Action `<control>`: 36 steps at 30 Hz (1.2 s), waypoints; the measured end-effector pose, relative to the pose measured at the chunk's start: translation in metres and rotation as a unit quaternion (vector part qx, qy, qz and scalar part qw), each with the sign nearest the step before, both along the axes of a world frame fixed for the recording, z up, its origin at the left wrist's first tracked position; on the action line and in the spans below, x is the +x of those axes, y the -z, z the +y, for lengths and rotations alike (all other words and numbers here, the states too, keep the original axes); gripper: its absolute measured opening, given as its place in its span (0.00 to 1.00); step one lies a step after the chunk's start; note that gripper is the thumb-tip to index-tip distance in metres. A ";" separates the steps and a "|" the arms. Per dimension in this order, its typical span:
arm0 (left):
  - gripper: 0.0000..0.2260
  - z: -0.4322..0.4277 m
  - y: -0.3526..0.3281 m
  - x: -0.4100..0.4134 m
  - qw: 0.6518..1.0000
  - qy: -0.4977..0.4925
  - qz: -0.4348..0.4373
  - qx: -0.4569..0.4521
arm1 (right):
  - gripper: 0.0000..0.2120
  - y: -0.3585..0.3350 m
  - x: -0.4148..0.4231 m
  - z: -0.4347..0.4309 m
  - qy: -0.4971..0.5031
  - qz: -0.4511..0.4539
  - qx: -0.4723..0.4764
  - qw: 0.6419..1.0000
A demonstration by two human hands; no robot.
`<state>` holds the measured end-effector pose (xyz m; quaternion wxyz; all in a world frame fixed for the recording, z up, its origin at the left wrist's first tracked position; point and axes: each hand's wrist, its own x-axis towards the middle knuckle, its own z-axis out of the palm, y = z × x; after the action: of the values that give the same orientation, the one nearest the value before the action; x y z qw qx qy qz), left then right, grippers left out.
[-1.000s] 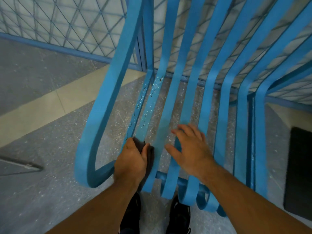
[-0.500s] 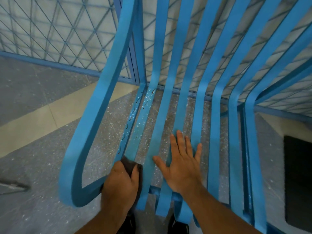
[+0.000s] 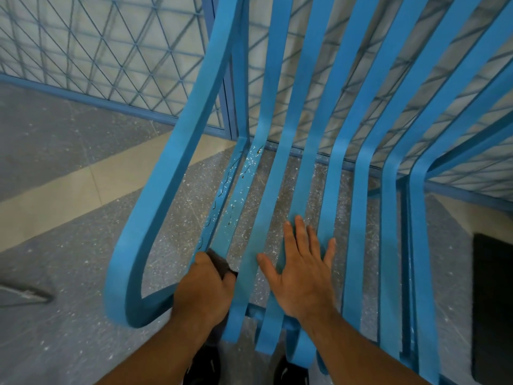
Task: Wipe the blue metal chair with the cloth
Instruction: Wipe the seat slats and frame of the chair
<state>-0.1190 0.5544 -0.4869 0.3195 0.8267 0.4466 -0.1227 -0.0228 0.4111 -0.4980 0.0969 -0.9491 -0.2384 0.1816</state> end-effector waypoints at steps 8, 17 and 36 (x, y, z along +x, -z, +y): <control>0.04 -0.006 -0.001 -0.003 0.999 0.006 0.013 0.047 | 0.41 0.002 0.002 0.000 0.001 0.005 0.013 1.000; 0.13 -0.013 0.004 -0.010 0.991 -0.057 -0.102 0.060 | 0.40 0.003 0.002 -0.001 0.002 0.003 0.028 1.000; 0.20 -0.002 0.004 0.017 0.996 0.009 -0.035 0.086 | 0.40 0.002 0.001 0.002 0.045 -0.020 0.019 0.999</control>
<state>-0.1022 0.5526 -0.4906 0.2619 0.8586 0.4368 -0.0579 -0.0222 0.4131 -0.5002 0.1182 -0.9603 -0.2006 0.1533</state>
